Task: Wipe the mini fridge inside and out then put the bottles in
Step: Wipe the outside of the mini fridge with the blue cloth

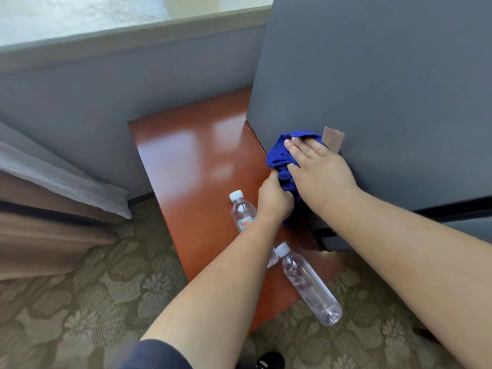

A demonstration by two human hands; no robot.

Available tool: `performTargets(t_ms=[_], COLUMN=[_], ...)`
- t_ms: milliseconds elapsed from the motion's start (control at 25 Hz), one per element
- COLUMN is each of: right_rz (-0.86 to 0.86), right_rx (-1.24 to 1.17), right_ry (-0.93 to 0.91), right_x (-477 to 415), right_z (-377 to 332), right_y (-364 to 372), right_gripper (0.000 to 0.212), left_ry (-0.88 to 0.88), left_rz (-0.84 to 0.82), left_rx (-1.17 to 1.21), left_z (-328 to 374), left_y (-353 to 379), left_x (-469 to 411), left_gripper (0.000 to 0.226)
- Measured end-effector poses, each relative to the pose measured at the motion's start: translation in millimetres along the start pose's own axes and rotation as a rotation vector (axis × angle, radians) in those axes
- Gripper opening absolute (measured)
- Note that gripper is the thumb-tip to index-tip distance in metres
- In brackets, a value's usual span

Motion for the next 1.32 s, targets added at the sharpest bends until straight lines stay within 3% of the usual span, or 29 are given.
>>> performTargets(t_ms=[400,600,680,880,1040,1120,1320], right_rz=[-0.002,0.022,0.045,0.023,-0.064,-0.087,-0.152], right_rx=[0.064,0.053,0.081,0.080,0.121,0.067,0.080], right_ry=[-0.055,-0.068,-0.094,-0.165,-0.195,-0.183,-0.097], right_x=[-103,-123,-120,-84,-36,-10,37], right_z=[44,50,48,42,26,17,-15], right_y=[-45,-54,-55,-50,-34,-26,10], right_gripper=[0.053,0.051,0.047,0.029,0.027,0.039,0.118], left_ry=[-0.012,-0.069,-0.129,-0.266,-0.330,-0.334,-0.431], left_rz=[0.075,0.091,0.056,-0.048,-0.142,-0.202,-0.273], left_rx=[-0.061,-0.023,-0.014,0.164,0.548,0.728,0.970], left_z=[34,33,28,12,-8,-15,-25], left_y=[-65,-66,-52,-9,26,37,28], left_x=[-93,-102,-94,-38,29,52,71], left_gripper=[0.045,0.038,0.045,0.063,0.057,0.054,0.037])
Point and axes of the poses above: each hand's wrist, its own x-axis away from the middle knuckle, its own y-axis out of the palm, z = x × y, the point moved 7 cm from there along -x, towards the middle knuckle, and after that the axes turned 13 degrees about -y, right-handed, at the moved point
